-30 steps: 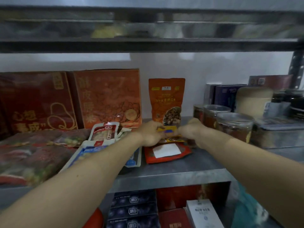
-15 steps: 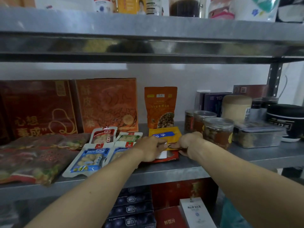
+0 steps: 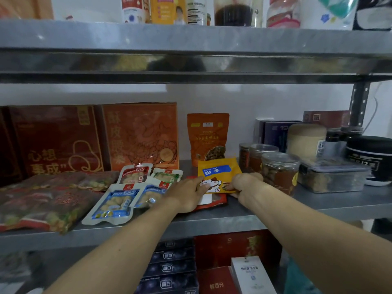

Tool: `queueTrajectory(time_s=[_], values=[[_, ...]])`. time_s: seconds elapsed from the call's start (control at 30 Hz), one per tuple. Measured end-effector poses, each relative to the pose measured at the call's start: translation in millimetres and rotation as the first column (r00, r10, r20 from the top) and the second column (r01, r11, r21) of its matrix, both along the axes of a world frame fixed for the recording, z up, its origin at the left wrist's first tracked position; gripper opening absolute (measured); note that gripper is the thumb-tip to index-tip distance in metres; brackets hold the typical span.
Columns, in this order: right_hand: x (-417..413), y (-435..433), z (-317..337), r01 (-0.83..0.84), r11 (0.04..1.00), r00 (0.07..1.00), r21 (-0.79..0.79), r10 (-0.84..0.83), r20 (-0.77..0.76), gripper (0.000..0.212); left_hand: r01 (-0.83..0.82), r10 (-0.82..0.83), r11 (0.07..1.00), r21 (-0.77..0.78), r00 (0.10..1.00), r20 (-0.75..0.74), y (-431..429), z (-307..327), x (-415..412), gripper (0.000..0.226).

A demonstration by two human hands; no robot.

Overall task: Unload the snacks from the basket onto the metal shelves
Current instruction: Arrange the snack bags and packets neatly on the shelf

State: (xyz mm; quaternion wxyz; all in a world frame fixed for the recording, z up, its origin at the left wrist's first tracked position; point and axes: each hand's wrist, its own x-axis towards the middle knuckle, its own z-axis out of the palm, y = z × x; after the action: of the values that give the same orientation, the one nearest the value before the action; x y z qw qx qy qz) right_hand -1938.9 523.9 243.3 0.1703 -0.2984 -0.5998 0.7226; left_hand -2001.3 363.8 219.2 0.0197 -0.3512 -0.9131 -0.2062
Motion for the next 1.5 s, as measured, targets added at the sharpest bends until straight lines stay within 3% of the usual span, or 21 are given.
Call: queueTrajectory(time_s=[0.1,0.27,0.4,0.5,0.63,0.77,0.9,1.03,1.13,1.27,1.37,1.5], values=[[8,-9,7,0.039,0.999,0.999,-0.027,-0.039,0.003,0.025,-0.032,0.032,0.999,-0.028,0.999,-0.027,4,-4,-4,0.056],[14,-23,19,-0.03,0.997,0.998,0.073,0.026,0.049,0.038,-0.047,0.047,0.999,-0.026,0.999,-0.023,5,-3,-2,0.059],[14,-26,17,-0.024,0.999,1.0,0.044,0.023,0.013,0.044,-0.04,0.04,0.999,-0.019,0.999,-0.015,5,0,2,0.059],[11,-21,10,0.05,0.999,0.999,-0.003,-0.05,-0.021,0.042,-0.032,0.032,0.998,0.048,0.999,-0.006,3,7,9,0.056],[12,-15,15,0.18,0.98,0.979,0.082,-0.171,-0.11,0.033,-0.044,0.038,0.978,0.206,0.999,0.035,3,18,11,0.052],[18,-8,29,0.185,0.974,0.961,0.132,-0.152,-0.232,0.038,-0.077,0.03,0.891,0.447,0.993,0.11,7,33,22,0.05],[30,-4,46,0.122,0.983,0.944,0.139,-0.072,-0.323,0.04,-0.266,0.077,0.762,0.59,0.942,0.326,10,45,29,0.068],[38,-2,59,0.096,0.986,0.93,0.136,-0.04,-0.366,0.042,-0.401,-0.201,0.602,0.69,0.761,0.617,10,48,29,0.074],[42,1,60,0.076,0.991,0.927,0.109,-0.03,-0.374,0.039,-0.413,-0.308,0.507,0.756,0.733,0.607,5,52,33,0.06],[45,-1,56,0.048,0.992,0.928,0.115,-0.002,-0.374,0.037,-0.358,-0.304,0.548,0.756,0.756,0.579,-4,48,32,0.041],[44,-3,51,0.032,0.995,0.93,0.098,0.006,-0.369,0.037,-0.352,-0.333,0.536,0.768,0.747,0.575,-8,44,36,0.039],[44,-6,48,0.073,0.993,0.921,0.098,-0.029,-0.389,0.037,-0.379,-0.255,0.461,0.802,0.809,0.529,-13,39,37,0.044]])
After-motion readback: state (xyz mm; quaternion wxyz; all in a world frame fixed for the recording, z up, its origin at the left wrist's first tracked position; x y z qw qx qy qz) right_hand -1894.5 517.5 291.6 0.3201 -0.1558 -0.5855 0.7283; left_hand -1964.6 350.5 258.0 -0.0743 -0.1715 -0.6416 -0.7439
